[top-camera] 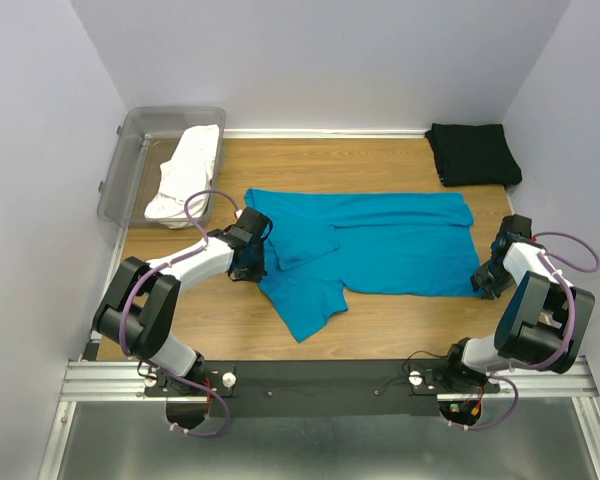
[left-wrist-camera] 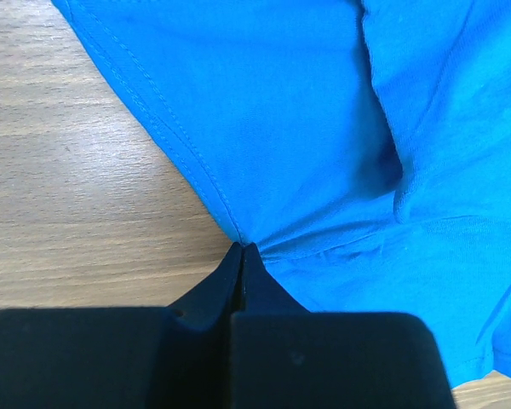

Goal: Fold and stack the t-shirts
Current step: Fold the tshirt

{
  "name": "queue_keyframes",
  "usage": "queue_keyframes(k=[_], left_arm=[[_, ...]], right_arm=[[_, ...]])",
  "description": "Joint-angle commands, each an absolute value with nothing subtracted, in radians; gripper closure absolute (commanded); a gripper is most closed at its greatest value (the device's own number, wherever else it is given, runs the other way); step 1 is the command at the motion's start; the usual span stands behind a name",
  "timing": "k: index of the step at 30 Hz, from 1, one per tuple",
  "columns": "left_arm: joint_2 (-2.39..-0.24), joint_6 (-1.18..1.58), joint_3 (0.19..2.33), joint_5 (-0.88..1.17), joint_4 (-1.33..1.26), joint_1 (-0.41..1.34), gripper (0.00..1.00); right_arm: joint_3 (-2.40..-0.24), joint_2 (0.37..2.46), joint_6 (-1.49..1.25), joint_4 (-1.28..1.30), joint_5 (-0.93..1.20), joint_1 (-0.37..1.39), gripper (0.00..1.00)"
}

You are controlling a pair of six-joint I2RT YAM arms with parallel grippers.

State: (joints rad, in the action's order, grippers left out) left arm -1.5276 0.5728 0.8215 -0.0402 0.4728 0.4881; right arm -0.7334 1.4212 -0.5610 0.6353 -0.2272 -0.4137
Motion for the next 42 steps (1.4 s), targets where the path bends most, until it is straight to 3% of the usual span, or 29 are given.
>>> queue_keyframes(k=[1, 3, 7, 9, 30, 42], left_arm=[[-1.516, 0.566, 0.796, -0.048, 0.494, 0.479, 1.00], [-1.513, 0.568, 0.793, -0.048, 0.494, 0.479, 1.00], [-1.505, 0.575, 0.782, -0.040, 0.495, 0.479, 1.00], [-1.493, 0.581, 0.781, -0.043, 0.503, 0.476, 1.00], [-1.381, 0.519, 0.925, -0.077, 0.653, 0.401, 1.00], [-1.502, 0.433, 1.072, -0.049, 0.670, 0.298, 1.00]], right_arm=[[-0.693, 1.470, -0.584, 0.551, -0.181, -0.422, 0.62], [-0.681, 1.480, -0.589, 0.532, -0.169, -0.422, 0.65], [-0.670, 1.488, -0.591, 0.525, -0.170, -0.422, 0.93], [-0.672, 1.474, -0.586, 0.528, -0.170, -0.422, 0.99], [-0.917, 1.267, -0.563, 0.785, -0.147, -0.423, 0.99], [-1.143, 1.520, -0.483, 0.723, -0.040, -0.399, 0.99]])
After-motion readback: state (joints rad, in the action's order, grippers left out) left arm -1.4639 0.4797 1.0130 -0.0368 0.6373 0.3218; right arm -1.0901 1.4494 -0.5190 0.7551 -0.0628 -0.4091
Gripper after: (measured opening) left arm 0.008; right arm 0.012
